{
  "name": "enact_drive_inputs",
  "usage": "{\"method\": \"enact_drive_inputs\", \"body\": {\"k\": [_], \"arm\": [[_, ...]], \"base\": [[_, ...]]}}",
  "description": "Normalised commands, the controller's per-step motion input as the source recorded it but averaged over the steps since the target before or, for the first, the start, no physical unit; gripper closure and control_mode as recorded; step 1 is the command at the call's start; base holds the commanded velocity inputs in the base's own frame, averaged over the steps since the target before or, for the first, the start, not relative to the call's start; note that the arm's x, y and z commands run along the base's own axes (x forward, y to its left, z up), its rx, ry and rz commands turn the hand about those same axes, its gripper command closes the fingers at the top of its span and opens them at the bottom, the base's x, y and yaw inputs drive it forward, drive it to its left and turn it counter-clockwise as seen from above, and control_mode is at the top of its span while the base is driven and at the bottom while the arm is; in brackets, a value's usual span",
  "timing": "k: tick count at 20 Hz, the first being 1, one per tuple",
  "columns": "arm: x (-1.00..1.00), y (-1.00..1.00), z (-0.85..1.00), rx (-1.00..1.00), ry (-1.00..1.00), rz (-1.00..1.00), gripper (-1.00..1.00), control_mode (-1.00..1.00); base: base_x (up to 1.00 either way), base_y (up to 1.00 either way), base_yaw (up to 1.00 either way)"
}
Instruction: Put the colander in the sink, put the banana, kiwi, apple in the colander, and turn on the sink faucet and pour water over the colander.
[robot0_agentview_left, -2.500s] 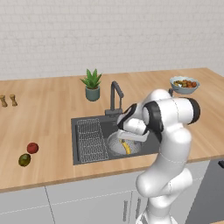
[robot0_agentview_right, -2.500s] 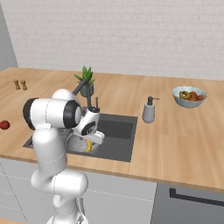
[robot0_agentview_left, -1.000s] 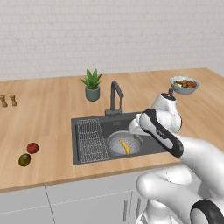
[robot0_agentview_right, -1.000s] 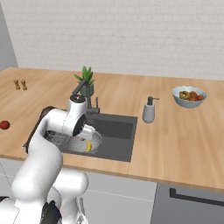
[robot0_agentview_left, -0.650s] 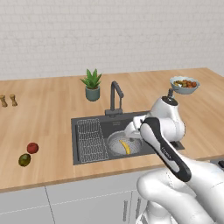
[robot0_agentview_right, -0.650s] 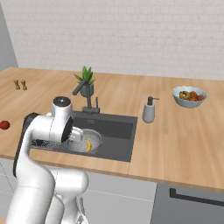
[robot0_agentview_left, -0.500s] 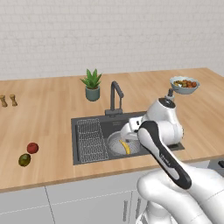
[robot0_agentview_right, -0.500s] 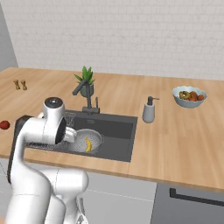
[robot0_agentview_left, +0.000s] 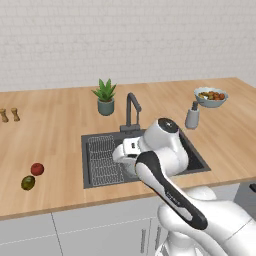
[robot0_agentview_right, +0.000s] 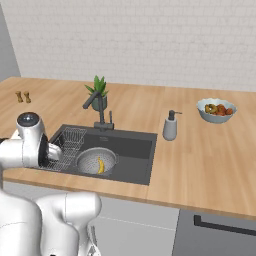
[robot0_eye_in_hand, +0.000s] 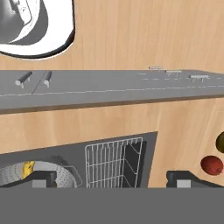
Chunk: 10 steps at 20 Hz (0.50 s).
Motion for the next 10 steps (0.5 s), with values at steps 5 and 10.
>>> {"method": "enact_drive_inputs", "body": {"k": [5, 10], "arm": [[0.07, 0.95, 0.11, 0.00, 0.00, 0.00, -1.00, -1.00], [0.21, 0.92, 0.10, 0.04, 0.00, 0.00, -1.00, -1.00]], "base": [[0.00, 0.00, 0.00], [0.00, 0.00, 0.00]]}}
